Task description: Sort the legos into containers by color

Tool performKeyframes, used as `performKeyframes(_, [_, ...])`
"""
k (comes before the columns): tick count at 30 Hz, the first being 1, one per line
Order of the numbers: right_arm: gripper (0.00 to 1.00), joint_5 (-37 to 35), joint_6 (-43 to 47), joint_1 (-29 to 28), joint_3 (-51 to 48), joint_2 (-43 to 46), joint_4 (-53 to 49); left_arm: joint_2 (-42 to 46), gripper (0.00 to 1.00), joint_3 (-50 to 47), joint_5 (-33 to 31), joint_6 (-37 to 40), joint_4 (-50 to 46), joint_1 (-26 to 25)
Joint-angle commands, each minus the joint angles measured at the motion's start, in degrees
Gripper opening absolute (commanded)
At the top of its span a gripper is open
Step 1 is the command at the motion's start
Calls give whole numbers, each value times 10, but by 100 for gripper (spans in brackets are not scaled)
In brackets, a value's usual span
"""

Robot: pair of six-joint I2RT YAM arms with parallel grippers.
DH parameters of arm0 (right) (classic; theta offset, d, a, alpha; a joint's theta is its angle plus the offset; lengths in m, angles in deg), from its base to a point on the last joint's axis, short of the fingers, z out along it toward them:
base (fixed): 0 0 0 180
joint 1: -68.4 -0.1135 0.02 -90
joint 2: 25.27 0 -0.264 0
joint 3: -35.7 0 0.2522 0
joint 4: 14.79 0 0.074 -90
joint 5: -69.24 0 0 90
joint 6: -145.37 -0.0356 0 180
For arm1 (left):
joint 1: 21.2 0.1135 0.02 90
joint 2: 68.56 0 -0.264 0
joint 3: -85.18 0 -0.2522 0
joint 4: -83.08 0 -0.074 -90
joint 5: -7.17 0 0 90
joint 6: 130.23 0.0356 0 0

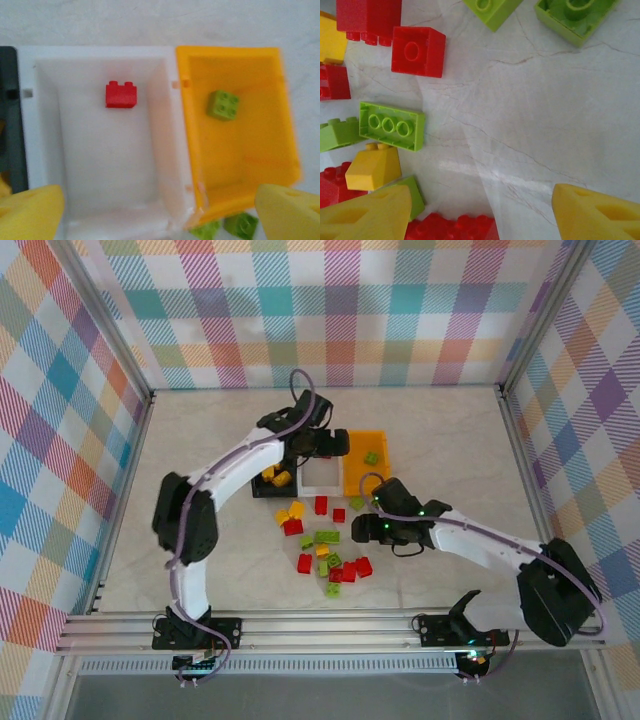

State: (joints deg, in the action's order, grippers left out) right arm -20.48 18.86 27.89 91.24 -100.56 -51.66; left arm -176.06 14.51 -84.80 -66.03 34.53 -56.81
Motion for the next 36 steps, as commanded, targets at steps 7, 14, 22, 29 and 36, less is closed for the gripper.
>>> performKeyframes(7, [69,1,-20,-25,102,-124,73,302,100,-279,3,-55,72,-16])
performKeyframes(14, [64,-50,-20,-39,163,-204,47,440,100,-417,-58,-83,45,-16])
performKeyframes(22, [60,-86,-10,-46,207,-274,25,515,100,-487,-123,-114,19,-16])
performKeyframes(29, [52,-122,9,-58,239,-311,8,536,100,-511,-143,-115,14,-15])
performKeyframes(36, [35,-121,11,-61,223,-287,13,540,100,-516,-166,-108,-2,-16])
